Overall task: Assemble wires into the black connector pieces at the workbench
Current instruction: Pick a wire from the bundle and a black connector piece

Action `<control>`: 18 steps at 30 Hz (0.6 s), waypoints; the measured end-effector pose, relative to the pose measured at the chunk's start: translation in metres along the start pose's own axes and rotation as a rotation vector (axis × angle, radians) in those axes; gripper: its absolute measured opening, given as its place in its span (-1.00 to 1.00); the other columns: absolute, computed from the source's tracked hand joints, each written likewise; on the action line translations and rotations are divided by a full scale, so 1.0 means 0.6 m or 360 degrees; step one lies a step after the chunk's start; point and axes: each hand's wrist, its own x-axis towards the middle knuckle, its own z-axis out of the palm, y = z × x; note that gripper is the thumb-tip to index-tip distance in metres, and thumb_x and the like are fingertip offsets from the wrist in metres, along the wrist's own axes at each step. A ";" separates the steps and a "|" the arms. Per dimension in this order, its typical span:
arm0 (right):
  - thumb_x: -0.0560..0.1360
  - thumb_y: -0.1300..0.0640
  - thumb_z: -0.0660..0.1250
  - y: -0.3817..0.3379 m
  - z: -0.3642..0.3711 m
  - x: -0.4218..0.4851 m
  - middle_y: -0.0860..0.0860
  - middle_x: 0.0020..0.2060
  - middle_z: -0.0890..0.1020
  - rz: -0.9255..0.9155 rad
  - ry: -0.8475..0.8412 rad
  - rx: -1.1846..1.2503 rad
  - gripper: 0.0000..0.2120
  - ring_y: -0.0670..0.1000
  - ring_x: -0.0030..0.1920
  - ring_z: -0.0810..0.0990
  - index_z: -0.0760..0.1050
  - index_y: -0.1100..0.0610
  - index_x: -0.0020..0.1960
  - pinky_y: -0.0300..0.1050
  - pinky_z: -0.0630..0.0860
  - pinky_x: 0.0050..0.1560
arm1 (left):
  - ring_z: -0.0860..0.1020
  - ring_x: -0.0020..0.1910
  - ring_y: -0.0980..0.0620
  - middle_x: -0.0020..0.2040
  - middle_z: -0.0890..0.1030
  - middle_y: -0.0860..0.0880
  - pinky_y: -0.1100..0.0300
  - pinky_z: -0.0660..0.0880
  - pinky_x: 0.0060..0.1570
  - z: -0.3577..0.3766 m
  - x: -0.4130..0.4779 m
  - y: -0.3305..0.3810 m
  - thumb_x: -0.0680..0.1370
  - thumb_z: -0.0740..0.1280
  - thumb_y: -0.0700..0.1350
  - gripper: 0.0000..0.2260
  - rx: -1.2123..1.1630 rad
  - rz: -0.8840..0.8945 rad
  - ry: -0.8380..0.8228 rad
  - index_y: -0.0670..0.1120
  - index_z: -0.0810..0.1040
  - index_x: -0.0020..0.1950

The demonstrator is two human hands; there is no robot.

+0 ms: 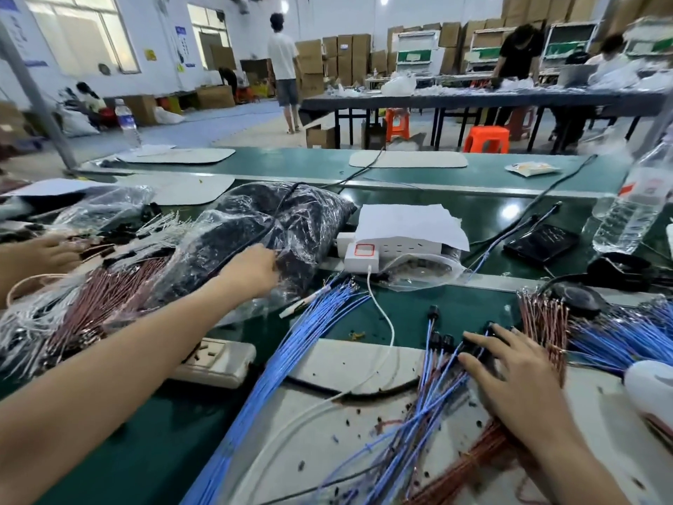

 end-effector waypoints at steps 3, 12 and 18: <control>0.49 -0.05 0.38 0.000 -0.001 0.000 0.08 0.39 0.43 -0.0014 0.0021 0.0008 -0.64 0.10 0.45 0.23 0.54 -0.04 0.27 0.03 0.13 0.46 | 0.56 -0.03 -0.15 0.08 0.57 -0.23 0.00 0.53 -0.04 0.001 0.007 -0.009 0.53 0.19 -0.32 -0.80 -0.0107 -0.0124 -0.0046 -0.25 0.49 0.12; 0.49 -0.03 0.38 0.001 -0.003 -0.001 0.07 0.39 0.43 -0.0023 0.0017 0.0021 -0.65 0.10 0.45 0.24 0.54 -0.04 0.27 0.02 0.15 0.45 | 0.56 -0.45 0.05 -0.28 0.60 -0.13 0.23 0.51 -0.49 0.020 0.002 -0.004 0.52 0.41 -0.14 -0.78 -0.1149 -0.0388 -0.0256 -0.24 0.47 0.03; 0.49 0.00 0.39 0.003 -0.001 -0.003 0.05 0.39 0.43 -0.0027 0.0028 0.0069 -0.67 0.10 0.45 0.24 0.54 -0.05 0.26 0.04 0.15 0.46 | 0.48 -0.27 0.17 0.14 0.60 -0.08 0.41 0.33 -0.41 0.041 -0.002 -0.007 0.57 0.26 -0.18 -0.79 -0.0421 -0.0018 -0.0087 -0.11 0.62 0.15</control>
